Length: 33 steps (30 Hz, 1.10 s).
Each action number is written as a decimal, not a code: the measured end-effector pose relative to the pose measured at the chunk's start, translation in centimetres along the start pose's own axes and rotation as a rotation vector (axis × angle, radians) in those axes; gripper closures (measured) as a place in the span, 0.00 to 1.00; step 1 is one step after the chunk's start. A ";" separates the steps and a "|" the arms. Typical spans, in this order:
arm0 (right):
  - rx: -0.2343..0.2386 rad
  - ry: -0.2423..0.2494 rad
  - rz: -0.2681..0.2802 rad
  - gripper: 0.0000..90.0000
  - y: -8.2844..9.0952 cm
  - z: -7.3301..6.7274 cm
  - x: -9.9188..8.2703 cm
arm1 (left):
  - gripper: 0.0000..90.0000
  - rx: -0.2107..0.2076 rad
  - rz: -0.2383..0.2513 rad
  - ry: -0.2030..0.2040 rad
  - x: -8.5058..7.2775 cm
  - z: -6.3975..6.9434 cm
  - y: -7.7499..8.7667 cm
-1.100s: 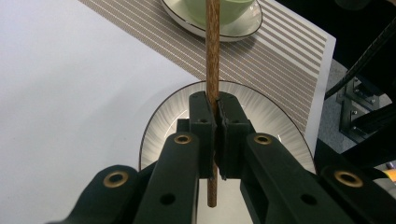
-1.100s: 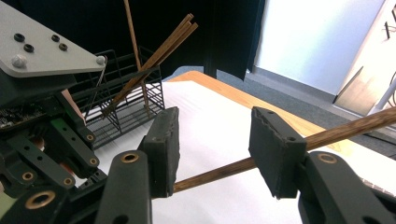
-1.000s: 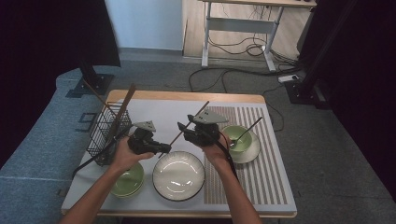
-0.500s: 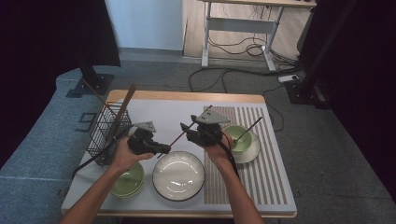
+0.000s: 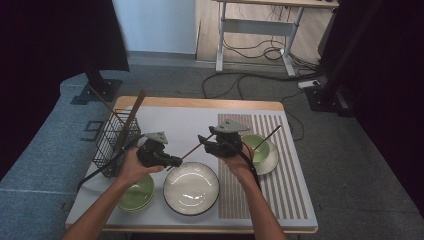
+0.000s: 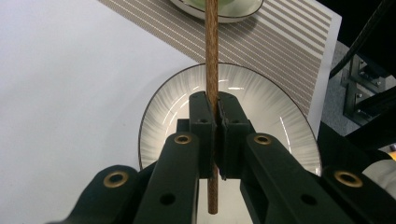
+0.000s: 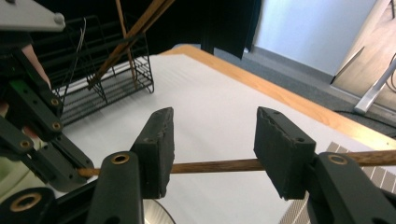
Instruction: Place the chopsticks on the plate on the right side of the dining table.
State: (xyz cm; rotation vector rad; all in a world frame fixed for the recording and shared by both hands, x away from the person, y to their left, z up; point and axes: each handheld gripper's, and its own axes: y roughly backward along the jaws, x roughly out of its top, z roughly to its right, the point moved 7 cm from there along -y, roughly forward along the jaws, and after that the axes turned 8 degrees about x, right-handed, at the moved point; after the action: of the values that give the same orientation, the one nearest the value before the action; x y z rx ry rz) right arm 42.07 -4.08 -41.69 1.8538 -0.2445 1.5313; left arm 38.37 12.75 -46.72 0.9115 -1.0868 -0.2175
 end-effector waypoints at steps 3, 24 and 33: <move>0.006 0.012 -0.024 0.52 0.1 0.2 -0.5 | 0.96 -0.001 -0.009 -0.007 -0.1 0.0 -0.1; 0.064 0.093 -0.162 0.50 1.0 0.9 -3.0 | 0.96 -0.031 -0.045 -0.020 -0.3 0.2 0.0; 0.061 0.174 -0.231 0.50 1.0 0.9 -4.2 | 0.96 -0.055 -0.060 -0.021 -0.4 0.4 -0.1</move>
State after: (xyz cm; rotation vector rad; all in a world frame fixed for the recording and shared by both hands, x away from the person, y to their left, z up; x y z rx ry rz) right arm 41.08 -6.58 -45.18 1.7156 0.0952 1.5397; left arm 37.87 12.74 -46.99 0.8956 -1.0687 -0.3060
